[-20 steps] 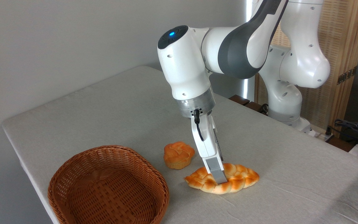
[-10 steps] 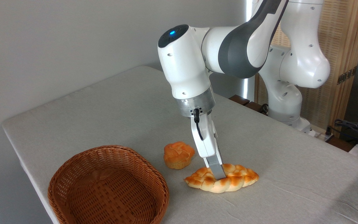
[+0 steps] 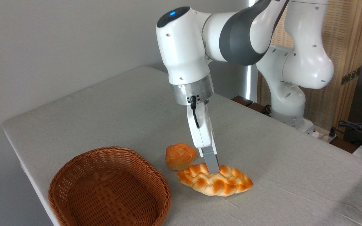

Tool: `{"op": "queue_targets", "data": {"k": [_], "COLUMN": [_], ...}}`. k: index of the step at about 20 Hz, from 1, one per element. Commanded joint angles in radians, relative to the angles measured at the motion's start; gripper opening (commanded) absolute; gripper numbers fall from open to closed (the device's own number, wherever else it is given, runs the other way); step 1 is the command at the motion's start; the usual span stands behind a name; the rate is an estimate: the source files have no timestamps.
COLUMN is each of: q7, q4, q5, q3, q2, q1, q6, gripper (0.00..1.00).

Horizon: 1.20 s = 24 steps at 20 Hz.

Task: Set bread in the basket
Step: 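Carry the braided roll over the wicker basket and lower it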

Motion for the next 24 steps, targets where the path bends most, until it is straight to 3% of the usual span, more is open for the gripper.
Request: {"op": "queue_targets", "data": {"k": [1,6,8,10,12,14,18,20,24], "q7": [0.006,-0.012,-0.068,-0.188,-0.372,-0.545,-0.824,-0.889,-0.902], "q4": [0.073,0.216,0.318,0.444,0.538,0.561,0.583,0.584,0.616], "q5": [0.005,-0.001,-0.006,-0.036,-0.053,-0.072,-0.072,-0.073,-0.076], "q3": [0.009,0.009,-0.007,-0.048,-0.06,-0.097,-0.106,-0.106,-0.108], "q2": [-0.007,0.002,0.066,0.157,0.239,0.28,0.344,0.366,0.384], "q1": [-0.008,-0.008,-0.01,-0.01,-0.01,-0.013,-0.014,-0.013,-0.013], "q6": [-0.079,-0.194,-0.21,-0.248,-0.261,-0.253,-0.192,-0.109,-0.09], "gripper": [0.0,0.0,0.0,0.0,0.0,0.0,0.0,0.0,0.0]}}
